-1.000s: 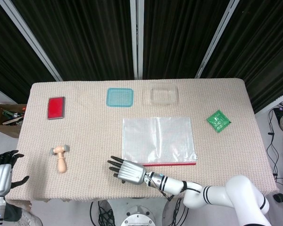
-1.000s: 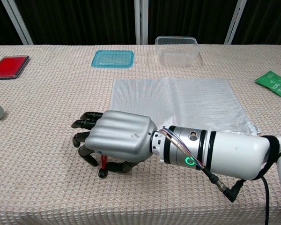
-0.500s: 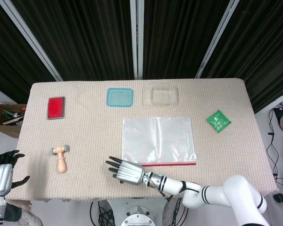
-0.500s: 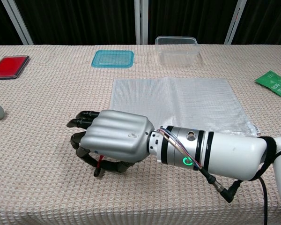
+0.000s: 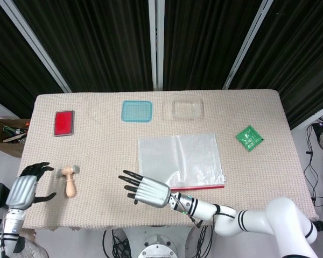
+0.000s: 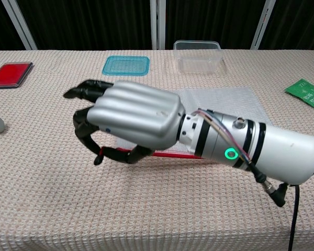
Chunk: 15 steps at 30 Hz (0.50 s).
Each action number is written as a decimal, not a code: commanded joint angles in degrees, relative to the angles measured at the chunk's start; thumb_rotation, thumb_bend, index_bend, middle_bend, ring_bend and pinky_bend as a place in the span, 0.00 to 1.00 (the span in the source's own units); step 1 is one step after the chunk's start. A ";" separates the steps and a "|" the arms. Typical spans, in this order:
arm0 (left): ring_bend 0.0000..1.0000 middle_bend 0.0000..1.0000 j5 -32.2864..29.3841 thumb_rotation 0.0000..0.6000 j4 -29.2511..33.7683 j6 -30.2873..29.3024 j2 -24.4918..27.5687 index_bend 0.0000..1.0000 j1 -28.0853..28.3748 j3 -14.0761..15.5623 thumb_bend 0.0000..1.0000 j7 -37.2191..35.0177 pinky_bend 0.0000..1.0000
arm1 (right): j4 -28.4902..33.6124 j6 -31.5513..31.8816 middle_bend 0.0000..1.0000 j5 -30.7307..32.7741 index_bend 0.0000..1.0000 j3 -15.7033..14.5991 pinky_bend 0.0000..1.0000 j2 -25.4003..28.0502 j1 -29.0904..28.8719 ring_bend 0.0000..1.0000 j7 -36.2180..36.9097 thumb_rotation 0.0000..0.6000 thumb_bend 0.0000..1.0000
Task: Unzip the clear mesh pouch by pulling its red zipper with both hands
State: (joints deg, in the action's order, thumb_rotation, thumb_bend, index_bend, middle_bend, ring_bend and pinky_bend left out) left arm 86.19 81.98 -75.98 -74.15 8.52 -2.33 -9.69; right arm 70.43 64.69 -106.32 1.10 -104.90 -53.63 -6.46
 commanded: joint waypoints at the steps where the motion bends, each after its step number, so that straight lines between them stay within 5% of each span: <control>1: 0.16 0.17 4.89 1.00 -3.25 4.75 -3.34 0.28 6.59 -0.83 0.09 -9.60 0.16 | 2.15 2.51 0.33 -0.75 0.90 1.97 0.00 2.32 -0.40 0.01 0.74 1.00 0.53; 15: 0.13 0.14 11.54 1.00 -12.62 6.91 -12.87 0.30 19.09 -1.61 0.10 -27.84 0.15 | 5.07 3.94 0.33 -0.11 0.92 5.46 0.00 4.90 -2.42 0.01 0.52 1.00 0.53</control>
State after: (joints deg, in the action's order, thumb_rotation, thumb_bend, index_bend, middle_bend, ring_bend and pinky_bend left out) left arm 96.76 70.42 -68.63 -85.78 26.39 -4.04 -35.90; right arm 75.48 68.62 -106.44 6.56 -100.01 -56.04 -5.93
